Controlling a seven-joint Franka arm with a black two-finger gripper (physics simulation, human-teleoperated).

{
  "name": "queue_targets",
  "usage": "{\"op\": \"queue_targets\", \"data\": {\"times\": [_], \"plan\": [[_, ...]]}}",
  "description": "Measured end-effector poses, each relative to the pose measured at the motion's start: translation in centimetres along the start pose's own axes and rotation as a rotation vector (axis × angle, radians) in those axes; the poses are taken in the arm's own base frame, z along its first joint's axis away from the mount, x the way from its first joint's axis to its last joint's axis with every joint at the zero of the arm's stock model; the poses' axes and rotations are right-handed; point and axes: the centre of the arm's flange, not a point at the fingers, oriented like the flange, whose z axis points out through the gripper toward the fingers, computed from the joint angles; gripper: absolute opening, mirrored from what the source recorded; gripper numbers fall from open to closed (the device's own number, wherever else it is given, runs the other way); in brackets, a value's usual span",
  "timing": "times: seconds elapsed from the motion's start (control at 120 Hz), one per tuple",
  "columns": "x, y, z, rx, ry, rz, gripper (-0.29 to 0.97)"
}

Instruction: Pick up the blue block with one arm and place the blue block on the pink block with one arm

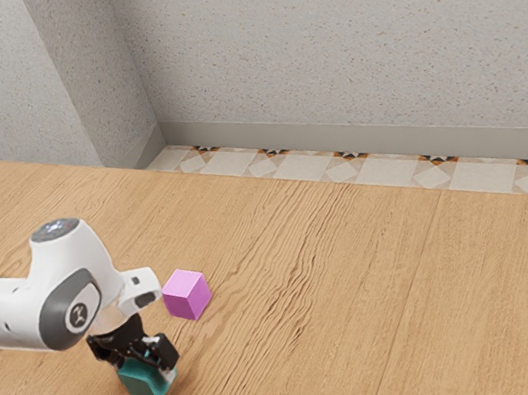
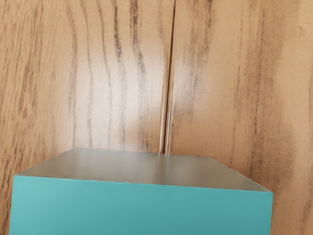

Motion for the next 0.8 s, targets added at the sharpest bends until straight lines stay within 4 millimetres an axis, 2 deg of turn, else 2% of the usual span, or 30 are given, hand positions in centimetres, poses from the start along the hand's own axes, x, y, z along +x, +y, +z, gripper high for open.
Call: {"op": "queue_targets", "data": {"times": [0.308,0.8], "plan": [[1.3,0.2,0.1,-0.008,0.003,0.021,0.66],[1.7,0.4,0.3,-0.008,0.001,0.056,0.44]]}}
